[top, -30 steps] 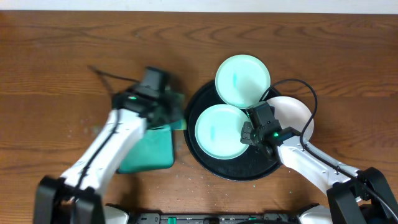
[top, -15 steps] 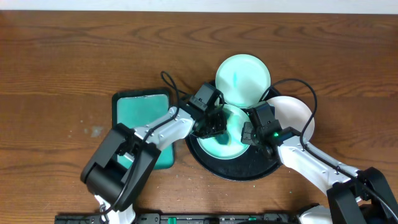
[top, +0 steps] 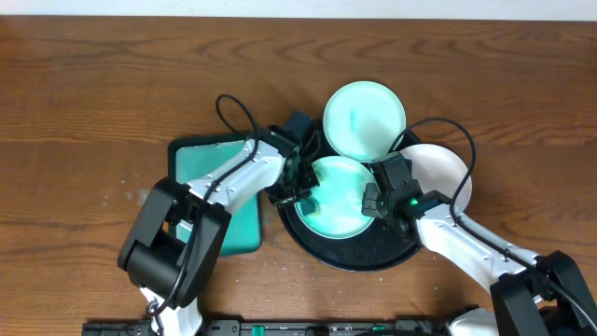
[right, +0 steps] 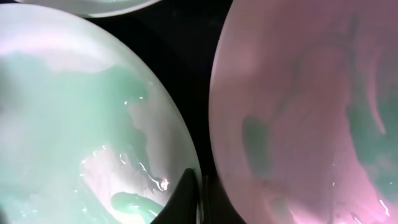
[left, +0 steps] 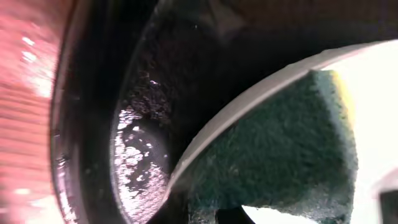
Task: Clean dirty plates on tray and stack at the side
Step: 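Scrub the lower green plate with the sponge in the left gripper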
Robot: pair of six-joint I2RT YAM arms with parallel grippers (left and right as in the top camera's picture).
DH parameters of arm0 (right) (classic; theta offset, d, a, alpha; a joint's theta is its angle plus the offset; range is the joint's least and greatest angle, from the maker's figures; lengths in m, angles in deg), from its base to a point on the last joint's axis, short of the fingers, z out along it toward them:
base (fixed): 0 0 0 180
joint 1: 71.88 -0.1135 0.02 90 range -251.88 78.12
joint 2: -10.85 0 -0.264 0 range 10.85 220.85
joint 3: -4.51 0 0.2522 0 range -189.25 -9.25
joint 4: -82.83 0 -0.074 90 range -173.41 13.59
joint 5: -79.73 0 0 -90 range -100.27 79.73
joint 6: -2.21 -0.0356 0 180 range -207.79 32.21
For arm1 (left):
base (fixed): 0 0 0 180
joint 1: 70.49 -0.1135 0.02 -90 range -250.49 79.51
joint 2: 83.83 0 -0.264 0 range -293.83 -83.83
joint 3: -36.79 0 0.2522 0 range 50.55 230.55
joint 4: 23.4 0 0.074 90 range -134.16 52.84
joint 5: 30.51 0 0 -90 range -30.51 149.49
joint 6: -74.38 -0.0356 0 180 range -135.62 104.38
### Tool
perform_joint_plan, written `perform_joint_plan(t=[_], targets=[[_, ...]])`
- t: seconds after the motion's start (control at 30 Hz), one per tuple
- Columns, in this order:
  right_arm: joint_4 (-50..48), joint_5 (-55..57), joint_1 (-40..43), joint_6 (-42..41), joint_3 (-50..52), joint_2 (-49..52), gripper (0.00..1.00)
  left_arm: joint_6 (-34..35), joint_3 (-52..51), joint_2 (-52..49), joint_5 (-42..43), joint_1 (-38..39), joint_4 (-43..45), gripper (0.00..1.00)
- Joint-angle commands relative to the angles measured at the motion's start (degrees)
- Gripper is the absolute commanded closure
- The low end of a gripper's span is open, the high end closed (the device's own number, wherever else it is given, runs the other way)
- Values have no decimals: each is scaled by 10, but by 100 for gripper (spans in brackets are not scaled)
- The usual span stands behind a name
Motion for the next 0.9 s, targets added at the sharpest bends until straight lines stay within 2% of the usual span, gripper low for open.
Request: perform_joint_plan(t=[0.0,0.1,0.27,0.43,0.77,0.87], targets=[[4,36,1,-1,4,7,99,-35,0,-26,-169,-14,-26,93],[3,36,1,-1,4,7,99,-42,-2,-29,-139,-1,-10,93],[4,36,1,-1,4,7,99,-76,-13,-52,33,35,80,92],[6,36,1,-1,4,7,99,-107,-13,-75,145,87,151,92],[6,36,1,-1,4,7,99,-128,-9,-74,183,96,174,91],[8,36,1,-1,4,7,99,-125,-7,-74,168,92,150,93]])
